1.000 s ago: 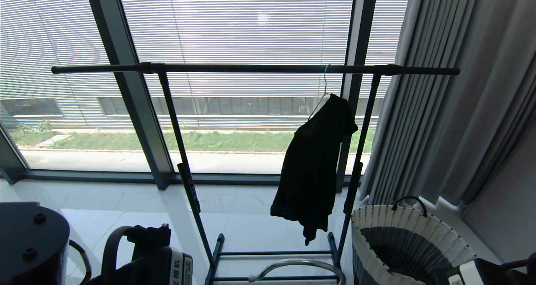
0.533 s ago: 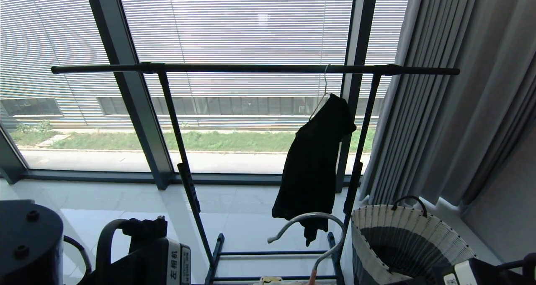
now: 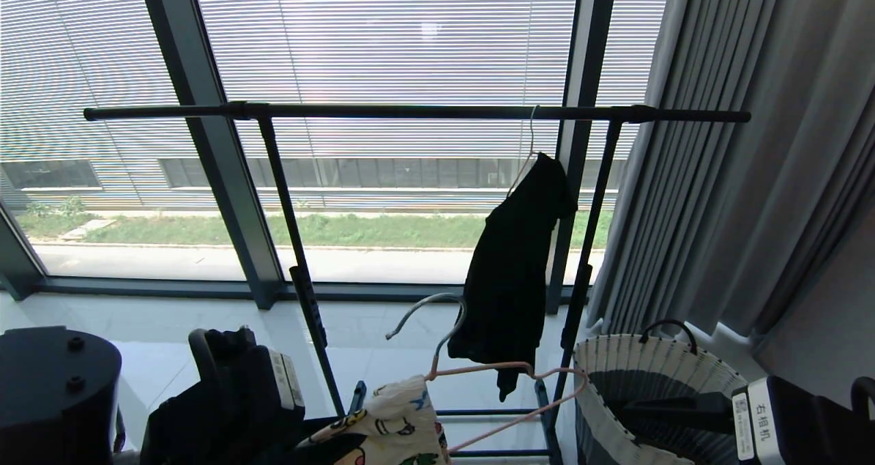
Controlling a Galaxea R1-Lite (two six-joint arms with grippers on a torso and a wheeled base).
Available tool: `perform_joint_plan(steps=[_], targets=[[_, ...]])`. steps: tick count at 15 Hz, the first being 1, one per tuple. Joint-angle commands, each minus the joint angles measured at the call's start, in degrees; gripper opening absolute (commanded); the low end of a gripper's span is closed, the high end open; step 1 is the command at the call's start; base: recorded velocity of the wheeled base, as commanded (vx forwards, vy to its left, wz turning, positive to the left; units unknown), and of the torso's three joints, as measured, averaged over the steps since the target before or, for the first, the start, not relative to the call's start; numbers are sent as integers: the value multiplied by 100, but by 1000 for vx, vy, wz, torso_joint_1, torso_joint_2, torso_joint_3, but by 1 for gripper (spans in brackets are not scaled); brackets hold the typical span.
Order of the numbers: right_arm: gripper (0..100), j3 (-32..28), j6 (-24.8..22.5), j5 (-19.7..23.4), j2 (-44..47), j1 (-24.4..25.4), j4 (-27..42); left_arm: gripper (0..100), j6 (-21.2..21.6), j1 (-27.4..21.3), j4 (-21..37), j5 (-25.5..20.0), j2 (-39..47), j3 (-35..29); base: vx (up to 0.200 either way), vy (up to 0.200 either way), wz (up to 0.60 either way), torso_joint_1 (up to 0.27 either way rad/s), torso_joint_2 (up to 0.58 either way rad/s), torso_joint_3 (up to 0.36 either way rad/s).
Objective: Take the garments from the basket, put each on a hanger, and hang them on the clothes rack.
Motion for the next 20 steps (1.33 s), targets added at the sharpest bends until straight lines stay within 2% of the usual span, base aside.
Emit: perform_joint_plan(steps=[1, 3, 4, 6, 7, 8, 10, 12, 16, 20], targets=[[100, 110, 34, 11, -83, -40, -23, 0, -14, 403, -207, 3, 18, -63, 0, 0, 0, 0, 0, 0], [100, 180, 183, 20, 31, -40, -190, 0, -23, 482, -524, 3, 27, -178, 0, 0, 0, 0, 0, 0], [100, 251, 605, 11, 286, -31, -612, 0, -23, 482, -568, 3, 9, -397, 0, 0, 0, 0, 0, 0], [100, 251, 1827, -103, 884, -31, -1719, 0, -14, 482, -568, 3, 36, -749, 0, 0, 0, 0, 0, 0], [100, 224, 2275, -481, 1279, -40, -2247, 0, -5, 465, -568, 3, 62, -898, 0, 0, 0, 0, 0, 0], [100, 163, 2504, -921, 1649, -57, -2554, 0, 4, 438, -568, -5, 80, -995, 0, 0, 0, 0, 0, 0], [100, -92, 2996, -1492, 2246, -145, -2923, 0, 12, 412, -568, -14, 71, -1083, 0, 0, 0, 0, 0, 0], [100, -373, 3163, -1720, 2615, -356, -2959, 0, 12, 351, -568, -23, 44, -1127, 0, 0, 0, 0, 0, 0], [100, -690, 3110, -1703, 2862, -655, -2959, 0, 12, 228, -568, -14, 80, -1153, 0, 0, 0, 0, 0, 0], [100, -268, 2917, -1668, 2835, 92, -2950, 0, 4, 236, -568, -5, 132, -1144, 0, 0, 0, 0, 0, 0]])
